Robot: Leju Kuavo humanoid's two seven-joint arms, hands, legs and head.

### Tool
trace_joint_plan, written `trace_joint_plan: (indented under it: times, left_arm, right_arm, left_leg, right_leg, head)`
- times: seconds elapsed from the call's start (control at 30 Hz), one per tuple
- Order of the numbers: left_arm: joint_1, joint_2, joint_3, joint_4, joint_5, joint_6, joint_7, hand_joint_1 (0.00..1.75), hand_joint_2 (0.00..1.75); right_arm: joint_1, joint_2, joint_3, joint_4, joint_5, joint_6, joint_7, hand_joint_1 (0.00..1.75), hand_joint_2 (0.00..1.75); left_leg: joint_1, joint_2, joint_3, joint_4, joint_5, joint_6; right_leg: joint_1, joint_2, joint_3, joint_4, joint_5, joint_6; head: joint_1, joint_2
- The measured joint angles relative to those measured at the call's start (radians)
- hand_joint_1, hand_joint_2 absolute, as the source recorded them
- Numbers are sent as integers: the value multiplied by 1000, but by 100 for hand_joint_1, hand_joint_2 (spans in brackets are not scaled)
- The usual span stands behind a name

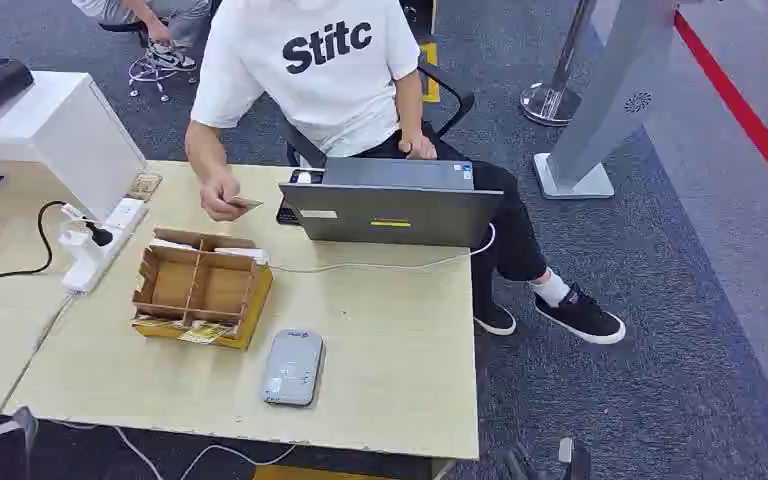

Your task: Pass the card to the sensor for recognition and then transmit it.

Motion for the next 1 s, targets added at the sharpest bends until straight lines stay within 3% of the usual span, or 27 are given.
trace_joint_plan:
  times: [0.83, 0.87, 1.0]
  left_arm:
    - [-344, 361, -355, 34, -650, -187, 276, 0, 175]
    - [-356, 375, -368, 36, -675, -192, 287, 175, 175]
    - [-398, 433, -427, 37, -785, -212, 334, 175, 175]
  right_arm:
    - [-69, 32, -1, 9, 155, -8, 21, 0, 175]
    - [-71, 33, -1, 10, 162, -10, 21, 0, 175]
    - [-82, 38, -2, 11, 193, -14, 21, 0, 175]
  left_leg:
    - [0, 1, 0, 0, 2, -1]
    - [0, 1, 0, 0, 2, -1]
    - [0, 1, 0, 0, 2, -1]
  right_leg:
    - [0, 1, -1, 1, 2, -3]
    - [0, 1, -1, 1, 2, -3]
    - [0, 1, -1, 1, 2, -3]
  head:
    - [0, 0]
    - [0, 0]
    - [0, 0]
